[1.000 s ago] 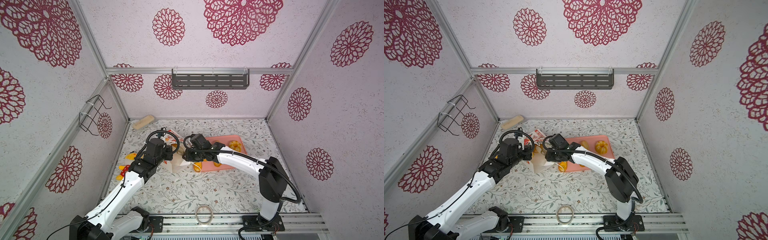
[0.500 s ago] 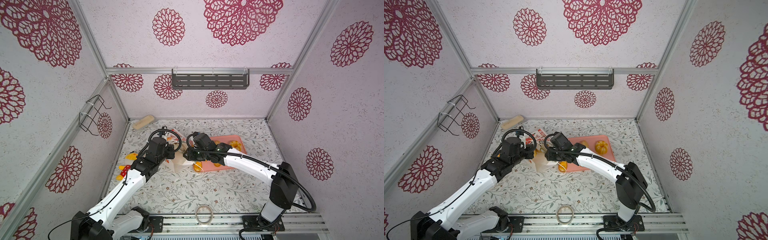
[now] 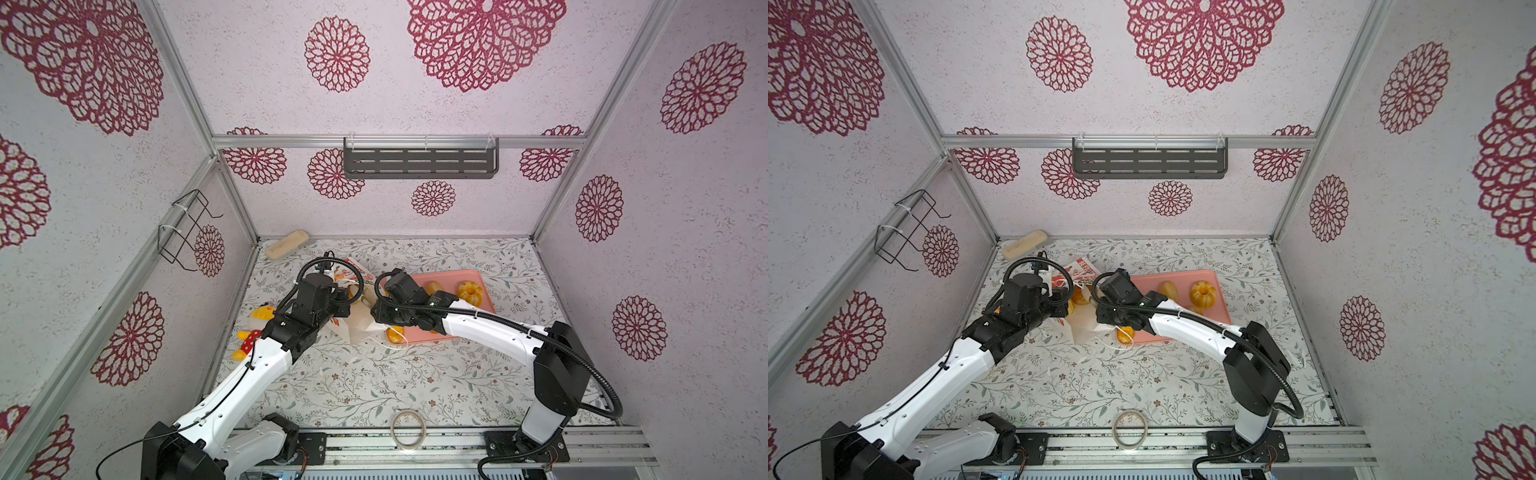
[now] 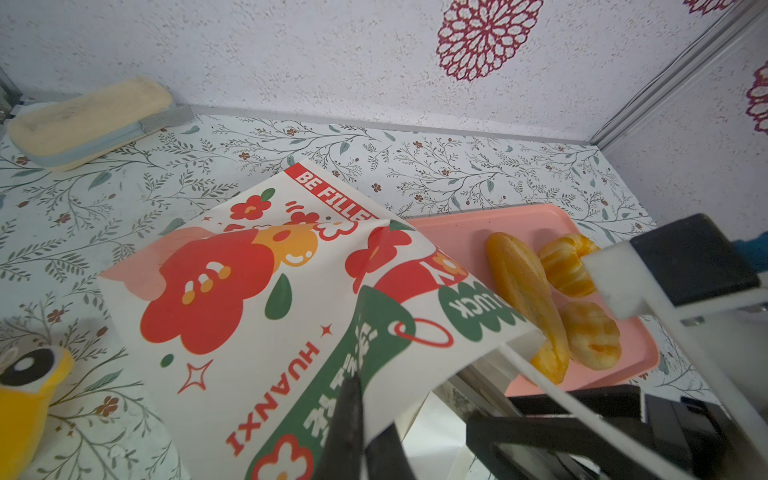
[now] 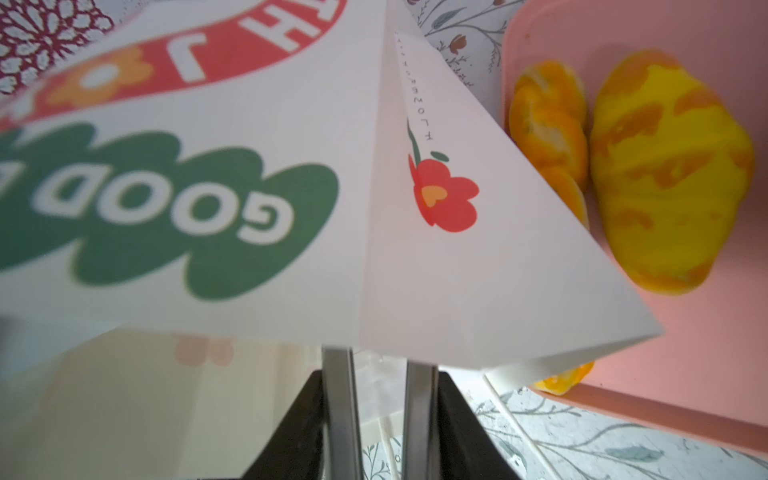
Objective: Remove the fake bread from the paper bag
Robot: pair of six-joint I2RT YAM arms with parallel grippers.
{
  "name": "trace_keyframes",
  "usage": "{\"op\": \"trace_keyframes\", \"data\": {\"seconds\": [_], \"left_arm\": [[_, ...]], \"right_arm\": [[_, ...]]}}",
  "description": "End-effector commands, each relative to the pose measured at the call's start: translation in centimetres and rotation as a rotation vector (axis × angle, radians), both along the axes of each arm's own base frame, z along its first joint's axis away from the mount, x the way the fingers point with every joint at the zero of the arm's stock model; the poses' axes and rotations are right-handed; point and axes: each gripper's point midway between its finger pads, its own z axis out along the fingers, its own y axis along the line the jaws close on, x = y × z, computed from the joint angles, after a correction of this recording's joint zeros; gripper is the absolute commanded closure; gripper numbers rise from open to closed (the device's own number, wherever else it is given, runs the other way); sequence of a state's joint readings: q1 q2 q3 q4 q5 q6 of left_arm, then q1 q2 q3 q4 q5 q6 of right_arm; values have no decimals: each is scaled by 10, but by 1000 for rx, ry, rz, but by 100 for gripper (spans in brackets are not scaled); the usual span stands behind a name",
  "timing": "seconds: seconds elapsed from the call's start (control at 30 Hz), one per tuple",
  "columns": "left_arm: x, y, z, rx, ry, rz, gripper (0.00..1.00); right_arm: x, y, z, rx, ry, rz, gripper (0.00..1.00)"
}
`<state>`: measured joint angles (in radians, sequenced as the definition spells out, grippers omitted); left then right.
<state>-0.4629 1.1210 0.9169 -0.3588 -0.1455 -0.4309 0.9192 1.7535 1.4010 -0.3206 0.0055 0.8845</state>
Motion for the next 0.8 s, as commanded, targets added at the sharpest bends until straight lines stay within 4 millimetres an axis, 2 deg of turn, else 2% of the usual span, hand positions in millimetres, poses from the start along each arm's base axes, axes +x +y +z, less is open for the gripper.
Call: {"op": "trace_keyframes", "data": {"seconds": [0.0, 0.2, 0.47, 0.77], "left_arm": [[1, -9, 4, -14, -1, -32, 100], [-1, -10, 4, -10, 0, -43, 100], [-1, -12, 2, -18, 4, -47, 100], [-1, -12, 1, -17, 4, -49, 100]], "right_arm": [[15, 15, 20, 54, -57, -20, 58], [20, 23, 10, 46, -39, -20, 58], [21, 14, -19, -39, 5, -52, 58], [20, -7, -9, -93, -25, -91, 56]]}}
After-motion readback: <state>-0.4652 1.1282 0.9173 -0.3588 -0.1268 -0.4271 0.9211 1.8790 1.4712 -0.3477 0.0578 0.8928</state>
